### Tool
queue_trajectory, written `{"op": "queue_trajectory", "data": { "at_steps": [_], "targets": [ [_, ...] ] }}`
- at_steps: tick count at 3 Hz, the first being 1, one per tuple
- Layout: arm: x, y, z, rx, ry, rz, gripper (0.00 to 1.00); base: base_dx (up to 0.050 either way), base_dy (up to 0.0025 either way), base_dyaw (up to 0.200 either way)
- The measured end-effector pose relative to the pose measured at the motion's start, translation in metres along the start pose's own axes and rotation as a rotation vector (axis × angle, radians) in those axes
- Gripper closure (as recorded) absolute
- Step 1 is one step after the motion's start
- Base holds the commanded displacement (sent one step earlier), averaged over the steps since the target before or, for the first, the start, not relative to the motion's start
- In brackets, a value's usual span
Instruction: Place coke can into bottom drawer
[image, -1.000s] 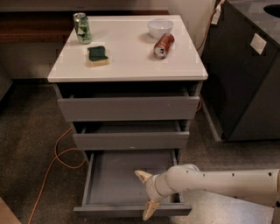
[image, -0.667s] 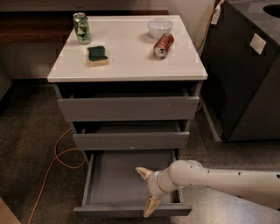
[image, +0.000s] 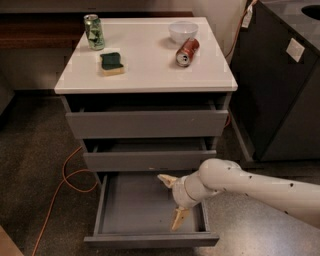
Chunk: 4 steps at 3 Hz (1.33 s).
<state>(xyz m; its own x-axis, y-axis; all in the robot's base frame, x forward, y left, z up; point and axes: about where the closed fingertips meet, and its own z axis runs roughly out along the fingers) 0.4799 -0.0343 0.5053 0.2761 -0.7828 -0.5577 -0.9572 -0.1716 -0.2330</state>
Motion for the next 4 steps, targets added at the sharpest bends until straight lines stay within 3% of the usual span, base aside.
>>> {"op": "queue_trajectory", "data": {
  "at_steps": [1, 3, 4],
  "targets": [
    [-0.016, -0.011, -0.031, 0.007, 0.050, -0.026, 0.00, 0.000, 0.00000, 0.000],
    [-0.057, -0.029, -0.111, -0.005, 0.243, -0.088, 0.00, 0.000, 0.00000, 0.000],
    [-0.078, -0.038, -0.147, 0.001, 0.303, -0.115, 0.00, 0.000, 0.00000, 0.000]
  ]
}}
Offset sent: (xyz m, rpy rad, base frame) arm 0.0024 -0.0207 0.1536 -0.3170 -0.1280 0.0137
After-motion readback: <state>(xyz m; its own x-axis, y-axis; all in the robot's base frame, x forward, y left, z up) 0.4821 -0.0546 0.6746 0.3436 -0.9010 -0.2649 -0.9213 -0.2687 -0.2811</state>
